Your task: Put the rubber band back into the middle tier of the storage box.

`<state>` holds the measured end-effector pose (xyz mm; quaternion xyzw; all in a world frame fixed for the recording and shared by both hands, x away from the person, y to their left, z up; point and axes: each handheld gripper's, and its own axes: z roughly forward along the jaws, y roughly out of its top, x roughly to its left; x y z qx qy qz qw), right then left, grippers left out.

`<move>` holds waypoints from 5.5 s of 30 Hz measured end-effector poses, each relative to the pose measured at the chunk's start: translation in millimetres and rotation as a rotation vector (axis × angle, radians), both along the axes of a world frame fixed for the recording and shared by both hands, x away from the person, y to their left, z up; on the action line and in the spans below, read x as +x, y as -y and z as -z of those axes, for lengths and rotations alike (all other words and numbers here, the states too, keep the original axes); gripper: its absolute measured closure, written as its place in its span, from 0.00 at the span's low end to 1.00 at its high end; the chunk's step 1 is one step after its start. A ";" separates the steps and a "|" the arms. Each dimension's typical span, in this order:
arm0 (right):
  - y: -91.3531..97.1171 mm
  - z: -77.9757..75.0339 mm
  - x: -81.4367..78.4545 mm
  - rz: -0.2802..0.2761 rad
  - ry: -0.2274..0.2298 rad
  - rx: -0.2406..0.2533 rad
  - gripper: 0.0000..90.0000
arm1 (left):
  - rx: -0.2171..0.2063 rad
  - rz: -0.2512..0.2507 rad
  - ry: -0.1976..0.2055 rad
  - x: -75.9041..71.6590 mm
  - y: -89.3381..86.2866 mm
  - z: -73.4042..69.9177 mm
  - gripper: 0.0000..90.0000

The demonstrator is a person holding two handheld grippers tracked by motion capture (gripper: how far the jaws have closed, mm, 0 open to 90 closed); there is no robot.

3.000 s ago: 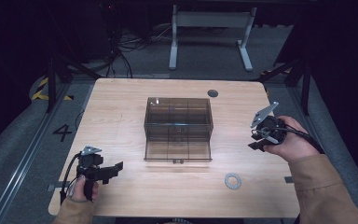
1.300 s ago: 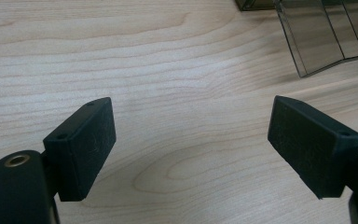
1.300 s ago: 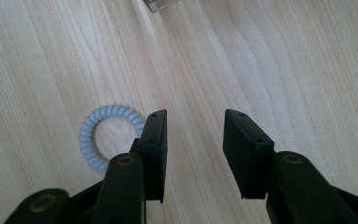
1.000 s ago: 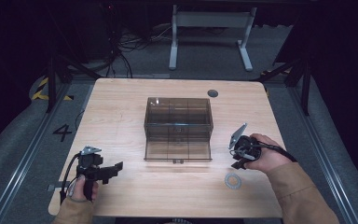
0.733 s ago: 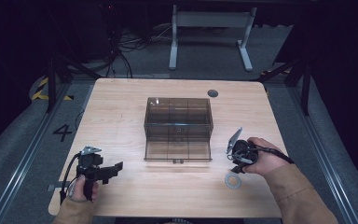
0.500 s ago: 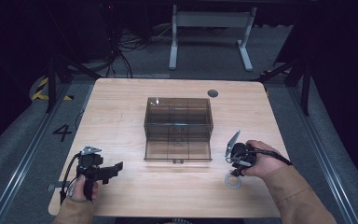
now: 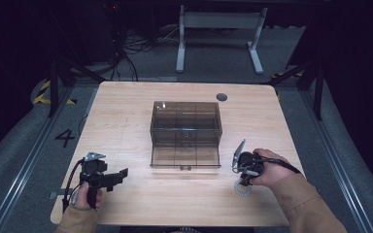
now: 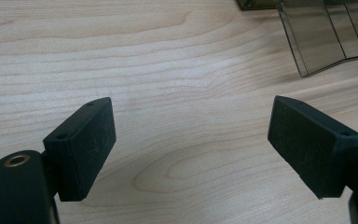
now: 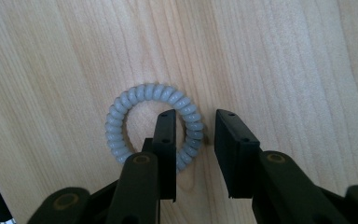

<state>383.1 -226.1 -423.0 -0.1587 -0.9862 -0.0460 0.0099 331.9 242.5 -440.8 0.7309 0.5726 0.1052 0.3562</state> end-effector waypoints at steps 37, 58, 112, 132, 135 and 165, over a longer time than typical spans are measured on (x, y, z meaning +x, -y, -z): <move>-2.4 -26.6 -2.8 0.042 0.064 0.042 0.91 | -0.001 -0.002 -0.001 0.0 -0.1 0.1 0.18; 3.6 -65.3 -1.8 0.116 0.149 0.228 0.91 | -0.003 -0.001 -0.008 1.1 1.0 1.1 0.18; -34.3 -110.7 28.8 0.130 0.229 0.328 0.91 | -0.011 -0.033 -0.004 -6.7 -9.8 0.4 0.18; -71.7 -117.6 39.1 0.082 0.222 0.366 0.91 | -0.016 -0.025 0.002 -5.5 -10.1 0.0 0.18; -77.0 -117.6 40.2 0.074 0.217 0.363 0.91 | -0.016 -0.022 0.000 -5.1 -9.8 -0.4 0.18; -116.2 -117.5 48.9 0.011 0.212 0.345 0.92 | -0.030 -0.020 -0.002 -3.2 -9.9 -0.2 0.18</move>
